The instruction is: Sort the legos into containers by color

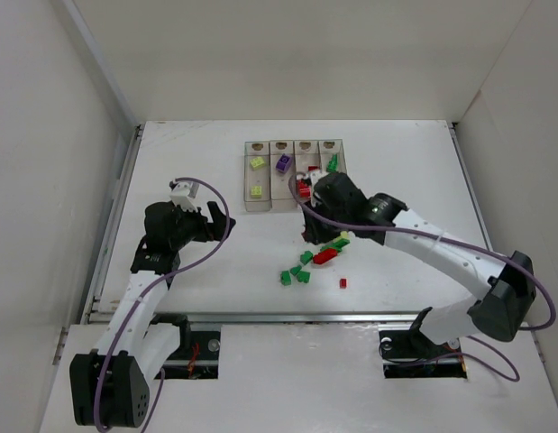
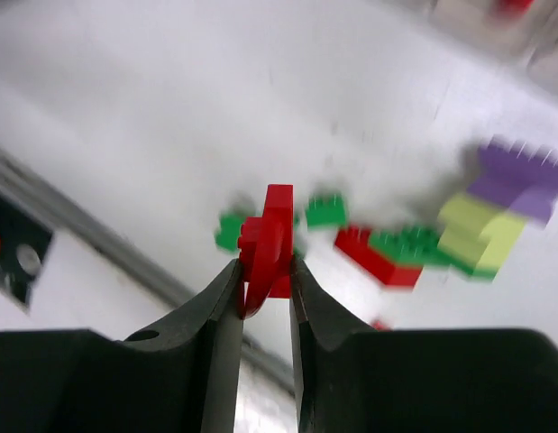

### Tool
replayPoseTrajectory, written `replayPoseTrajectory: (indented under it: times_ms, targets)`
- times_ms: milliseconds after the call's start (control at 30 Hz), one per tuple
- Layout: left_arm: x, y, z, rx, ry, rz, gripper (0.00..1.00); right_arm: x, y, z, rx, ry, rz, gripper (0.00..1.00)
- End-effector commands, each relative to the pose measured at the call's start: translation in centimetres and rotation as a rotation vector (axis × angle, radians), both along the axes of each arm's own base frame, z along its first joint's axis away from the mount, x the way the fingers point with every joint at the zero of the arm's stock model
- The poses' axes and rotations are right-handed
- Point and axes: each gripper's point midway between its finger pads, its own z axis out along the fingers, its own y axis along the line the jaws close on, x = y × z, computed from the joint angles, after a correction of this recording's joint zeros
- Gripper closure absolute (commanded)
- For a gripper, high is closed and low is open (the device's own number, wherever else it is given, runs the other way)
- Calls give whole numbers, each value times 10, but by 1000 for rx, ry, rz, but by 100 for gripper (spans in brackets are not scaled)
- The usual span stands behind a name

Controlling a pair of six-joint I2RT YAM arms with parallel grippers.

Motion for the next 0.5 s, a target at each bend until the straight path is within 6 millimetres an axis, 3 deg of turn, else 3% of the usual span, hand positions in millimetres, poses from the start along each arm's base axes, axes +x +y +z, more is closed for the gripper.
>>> replayPoseTrajectory:
  times_ms: [0,33,67,100,133,167,200,267,300,367,400,467]
  targets:
    - [5,1,15,-5,-61,3,0,56,16,40,65,-167,-71,100]
    - [5,1,15,-5,-61,3,0,79,7,41,57,-179,-142,100]
    - [5,1,15,-5,-61,3,0,99,10,53,82,-207,-170,100]
    - [6,2,15,-1,-61,14,0,119,10,35,44,-187,-201,100]
    - [5,2,18,-1,-72,14,0,141,-1,32,30,-199,-257,100]
    - [5,2,18,-1,-72,14,0,161,-1,43,46,-230,-290,100]
    - [4,3,16,-1,-63,14,0,178,-2,22,14,-200,-309,100]
    - [5,4,16,3,-63,23,0,211,-21,16,1,-204,-380,100]
    - [4,4,19,2,-74,23,0,232,-20,14,5,-211,-399,100]
    - [5,5,19,6,-74,31,0,253,-27,13,0,-216,-397,100]
    - [5,5,19,6,-74,31,0,263,-22,25,10,-242,-390,98]
    - [5,5,19,6,-74,31,0,273,-21,9,-23,-222,-357,89]
